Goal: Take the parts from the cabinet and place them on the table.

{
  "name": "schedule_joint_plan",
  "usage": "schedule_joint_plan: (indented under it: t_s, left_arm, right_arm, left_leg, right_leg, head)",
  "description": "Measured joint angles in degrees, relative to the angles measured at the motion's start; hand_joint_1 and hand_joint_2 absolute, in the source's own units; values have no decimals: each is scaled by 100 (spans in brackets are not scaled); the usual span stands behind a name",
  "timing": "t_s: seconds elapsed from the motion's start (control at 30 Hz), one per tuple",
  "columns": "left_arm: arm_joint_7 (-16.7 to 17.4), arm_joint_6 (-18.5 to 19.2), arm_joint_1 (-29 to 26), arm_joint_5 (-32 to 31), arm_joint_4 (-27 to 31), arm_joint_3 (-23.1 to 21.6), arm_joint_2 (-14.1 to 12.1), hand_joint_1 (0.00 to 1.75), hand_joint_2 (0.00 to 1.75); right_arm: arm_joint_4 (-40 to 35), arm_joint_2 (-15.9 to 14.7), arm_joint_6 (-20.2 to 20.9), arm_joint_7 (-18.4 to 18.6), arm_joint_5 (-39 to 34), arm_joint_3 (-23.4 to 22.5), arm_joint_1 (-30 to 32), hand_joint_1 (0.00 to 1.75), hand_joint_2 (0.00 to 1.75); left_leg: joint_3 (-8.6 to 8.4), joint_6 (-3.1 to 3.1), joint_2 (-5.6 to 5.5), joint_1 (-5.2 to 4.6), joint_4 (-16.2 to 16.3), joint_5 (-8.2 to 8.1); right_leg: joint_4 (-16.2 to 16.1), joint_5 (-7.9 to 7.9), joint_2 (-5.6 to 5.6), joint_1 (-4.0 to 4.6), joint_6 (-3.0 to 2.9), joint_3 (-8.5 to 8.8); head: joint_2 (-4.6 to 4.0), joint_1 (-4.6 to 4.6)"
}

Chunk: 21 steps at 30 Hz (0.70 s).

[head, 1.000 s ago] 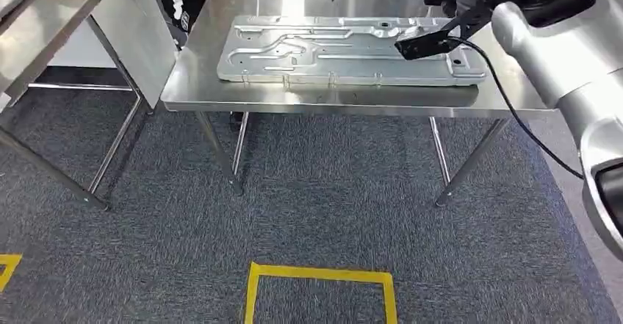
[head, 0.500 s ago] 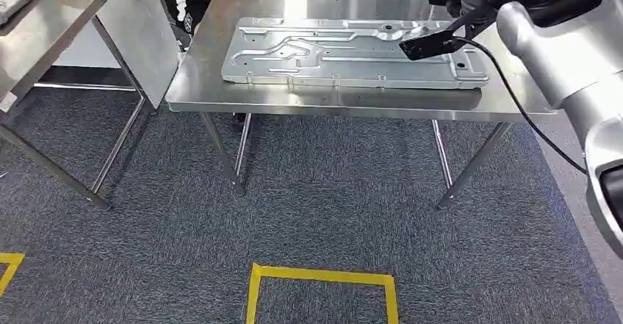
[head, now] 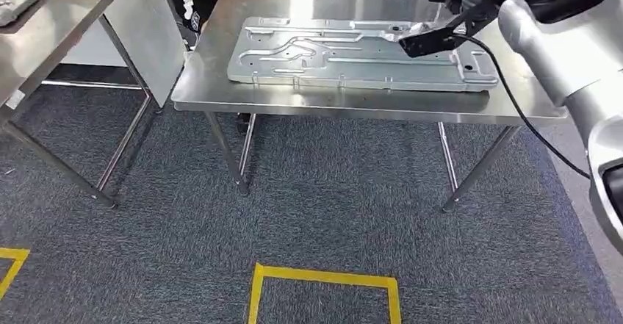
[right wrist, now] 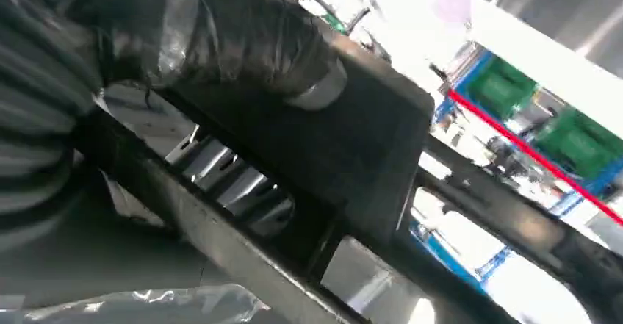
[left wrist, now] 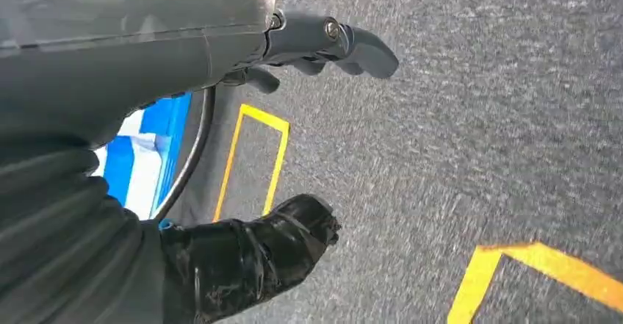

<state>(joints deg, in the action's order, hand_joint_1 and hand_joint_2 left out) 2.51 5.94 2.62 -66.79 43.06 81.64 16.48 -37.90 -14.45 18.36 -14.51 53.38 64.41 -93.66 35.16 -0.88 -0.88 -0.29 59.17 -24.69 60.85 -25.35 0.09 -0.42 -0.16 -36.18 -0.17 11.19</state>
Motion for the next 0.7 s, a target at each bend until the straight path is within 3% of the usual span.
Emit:
schedule_joint_plan:
  t_s: [0.07,0.1,0.17,0.2,0.23,0.27,0.3,0.37,0.4,0.5,0.57,0.6,0.7]
  left_arm:
    - [-2,0,-2,-4,0,0,-4,0,175]
    - [-2,0,-4,-7,0,0,-4,0,175]
    - [-2,0,0,-11,0,0,-2,0,175]
    - [-2,0,6,-13,0,0,-2,0,175]
    - [-2,0,8,-15,0,0,-2,0,175]
    - [-4,0,8,-15,0,0,-2,0,175]
    - [-4,0,9,-17,0,0,-4,0,175]
    - [-7,0,5,-20,0,0,-4,0,175]
    - [-5,4,5,-20,0,0,-4,0,175]
    - [-7,4,14,-20,-7,0,-6,0,175]
    - [-9,4,21,-15,-7,0,-6,0,175]
    - [-9,2,29,-13,-9,0,-6,0,175]
    - [-9,2,39,2,-15,0,-6,0,175]
  right_arm:
    - [-20,0,0,-4,-7,0,-6,175,175]
    - [-29,0,0,-15,-7,2,-8,175,175]
    - [-29,11,0,-24,-13,2,-2,175,175]
    - [-29,17,-2,-37,-22,13,6,175,175]
    - [-29,28,-2,-39,-22,24,15,175,175]
    - [-29,44,-2,-42,-29,37,22,175,175]
    - [-31,57,-2,-48,-37,50,22,175,175]
    - [-53,70,-4,-48,-37,72,18,175,175]
    - [-61,72,-9,-48,-37,77,3,175,175]
    - [-66,122,-20,-59,-61,101,10,175,175]
    - [-66,153,-22,-83,-94,101,6,175,175]
    - [-66,157,-20,-92,-103,101,-12,175,175]
    - [-66,181,-22,-116,-116,107,1,175,175]
  left_leg:
    - [45,68,16,8,130,-117]
    - [155,110,41,18,388,-292]
    - [565,166,49,57,1264,-696]
    - [772,182,51,64,1654,-809]
    - [848,185,53,68,1759,-771]
    - [788,178,53,69,1579,-597]
    - [618,161,53,68,1193,-349]
    - [113,78,67,58,116,140]
    - [7,56,72,25,30,23]
    - [26,2,60,-5,-40,37]
    - [-77,-68,81,63,-195,107]
    - [-105,-113,81,50,-231,115]
    - [-104,-161,78,36,-203,88]
  right_leg:
    - [-66,32,-20,-50,-60,37]
    - [-71,34,-21,-58,-92,40]
    - [-67,29,-16,-52,-99,37]
    - [-66,23,-16,-50,-104,37]
    - [-64,19,-16,-50,-103,40]
    - [-63,12,-13,-50,-103,49]
    - [-62,0,-11,-48,-97,66]
    - [-70,-31,-16,-42,-81,117]
    - [-79,-35,-21,-14,-61,114]
    - [-119,-17,-24,-37,22,115]
    - [-60,-69,-21,-38,81,100]
    - [140,-205,-9,-25,82,16]
    - [1345,-721,-5,-37,112,-582]
  head:
    - [0,0]
    - [0,0]
    - [0,0]
    - [0,0]
    - [0,0]
    - [0,0]
    - [0,0]
    - [0,0]
    - [0,0]
    - [0,2]
    - [0,0]
    - [0,-2]
    - [0,0]
